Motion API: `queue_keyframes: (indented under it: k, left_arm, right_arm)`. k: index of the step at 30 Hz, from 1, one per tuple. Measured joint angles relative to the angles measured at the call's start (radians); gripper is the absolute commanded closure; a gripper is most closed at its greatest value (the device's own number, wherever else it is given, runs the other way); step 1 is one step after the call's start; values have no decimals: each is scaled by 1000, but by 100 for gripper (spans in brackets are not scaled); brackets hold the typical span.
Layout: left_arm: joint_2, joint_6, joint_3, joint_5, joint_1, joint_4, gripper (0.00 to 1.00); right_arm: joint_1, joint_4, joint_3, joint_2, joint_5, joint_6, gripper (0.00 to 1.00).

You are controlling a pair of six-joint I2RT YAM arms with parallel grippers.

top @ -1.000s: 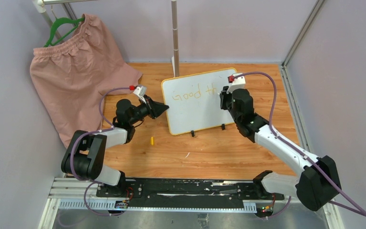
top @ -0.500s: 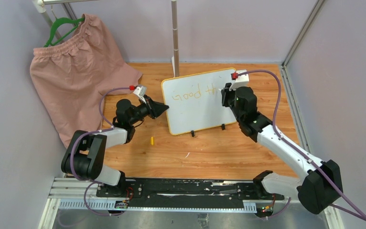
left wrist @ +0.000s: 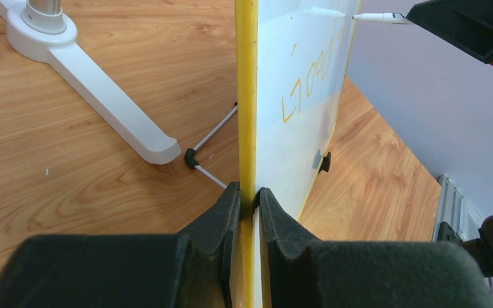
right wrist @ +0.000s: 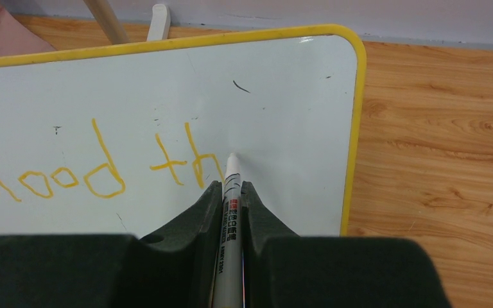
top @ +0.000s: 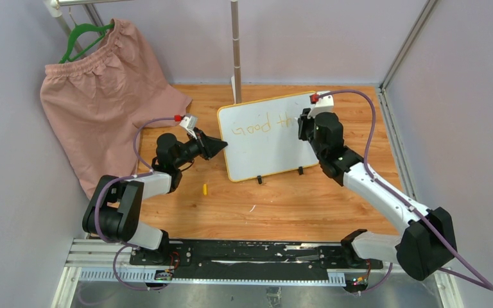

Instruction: Write a sentence on the whiteboard

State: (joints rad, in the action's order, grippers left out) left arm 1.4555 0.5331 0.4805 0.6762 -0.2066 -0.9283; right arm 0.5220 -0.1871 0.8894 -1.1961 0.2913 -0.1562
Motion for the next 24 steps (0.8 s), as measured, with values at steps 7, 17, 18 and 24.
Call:
queue_keyframes:
  k: [7, 17, 18, 24]
  left_arm:
    - [0, 0, 0, 0, 0, 0, 98]
    - [-3, 0, 0, 0, 0, 3, 99]
    - [-3, 0, 0, -1, 0, 3, 99]
    - [-3, 0, 0, -5, -3, 3, 99]
  right_arm:
    - [-8, 0, 0, -15, 0, 0, 100]
    - [-8, -4, -8, -14, 0, -2, 100]
    - [-8, -5, -12, -13, 0, -3, 100]
    - [-8, -8, -47, 2, -2, -13, 100]
